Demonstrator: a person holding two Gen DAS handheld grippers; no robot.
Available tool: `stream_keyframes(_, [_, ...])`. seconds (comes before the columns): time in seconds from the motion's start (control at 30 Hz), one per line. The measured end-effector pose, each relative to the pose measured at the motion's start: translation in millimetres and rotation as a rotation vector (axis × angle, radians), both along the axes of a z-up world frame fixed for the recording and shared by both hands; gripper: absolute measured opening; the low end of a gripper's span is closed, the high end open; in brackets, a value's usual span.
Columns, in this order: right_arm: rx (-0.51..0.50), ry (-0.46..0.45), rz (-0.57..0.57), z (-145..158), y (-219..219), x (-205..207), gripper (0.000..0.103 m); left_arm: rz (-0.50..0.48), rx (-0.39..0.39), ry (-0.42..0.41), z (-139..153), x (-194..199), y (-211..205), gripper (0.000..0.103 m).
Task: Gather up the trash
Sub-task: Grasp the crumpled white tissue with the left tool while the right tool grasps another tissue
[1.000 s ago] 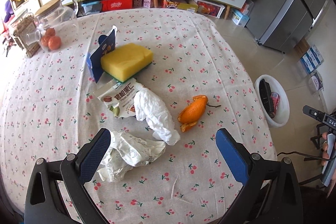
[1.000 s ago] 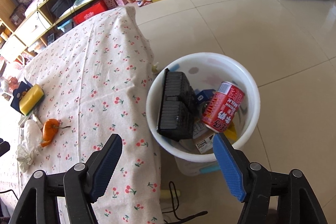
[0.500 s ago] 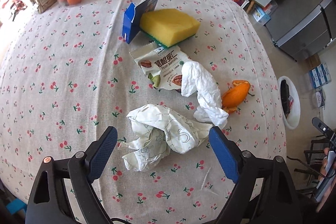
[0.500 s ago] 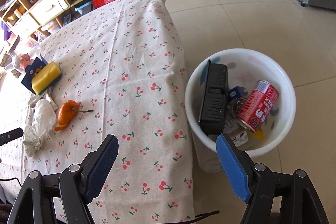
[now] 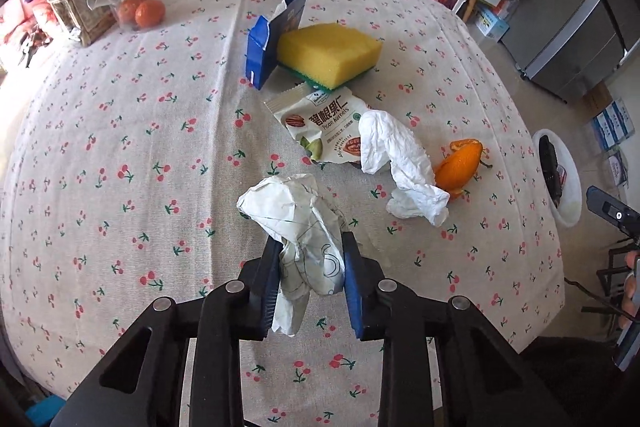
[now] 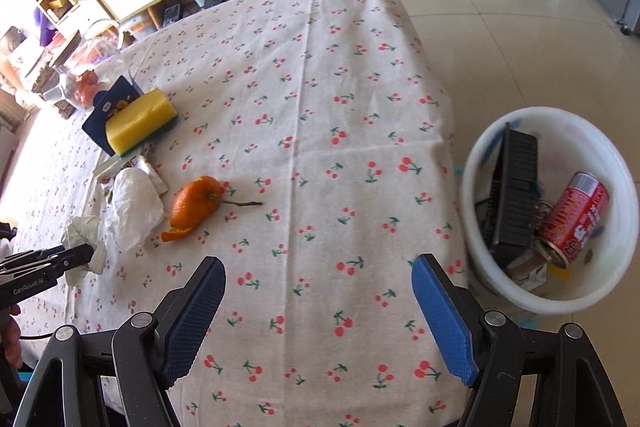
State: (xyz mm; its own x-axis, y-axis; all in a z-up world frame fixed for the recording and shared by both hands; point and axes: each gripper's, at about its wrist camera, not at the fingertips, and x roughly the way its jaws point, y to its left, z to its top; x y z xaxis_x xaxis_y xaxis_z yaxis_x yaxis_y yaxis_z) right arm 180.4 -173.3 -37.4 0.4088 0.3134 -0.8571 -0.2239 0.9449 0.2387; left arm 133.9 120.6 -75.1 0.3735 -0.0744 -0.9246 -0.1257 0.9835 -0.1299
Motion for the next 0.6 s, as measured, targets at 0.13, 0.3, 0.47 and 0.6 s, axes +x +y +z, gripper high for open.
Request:
stream_keyframes(0.13, [0.008,-0.001,0.042,-4.9,31.1,5.5,0.081,0.041,0.020,-0.052,14.1,-12.5,20.3,0.030])
stream_keyframes(0.3, [0.019,-0.003,0.095,-12.5,71.5,14.1,0.081,0.087,0.030,-0.079,22.2,-26.9,44.7,0.030])
stream_keyframes(0.47, [-0.012,-0.037,0.114,-21.0,105.1,25.5,0.081,0.117,0.019,-0.082,22.5,-34.8,62.9,0.030])
stream_keyframes(0.6, [0.001,-0.076,0.197,-23.4,137.7,30.3,0.080,0.134,0.017,-0.080,20.9,-38.5,73.3,0.030])
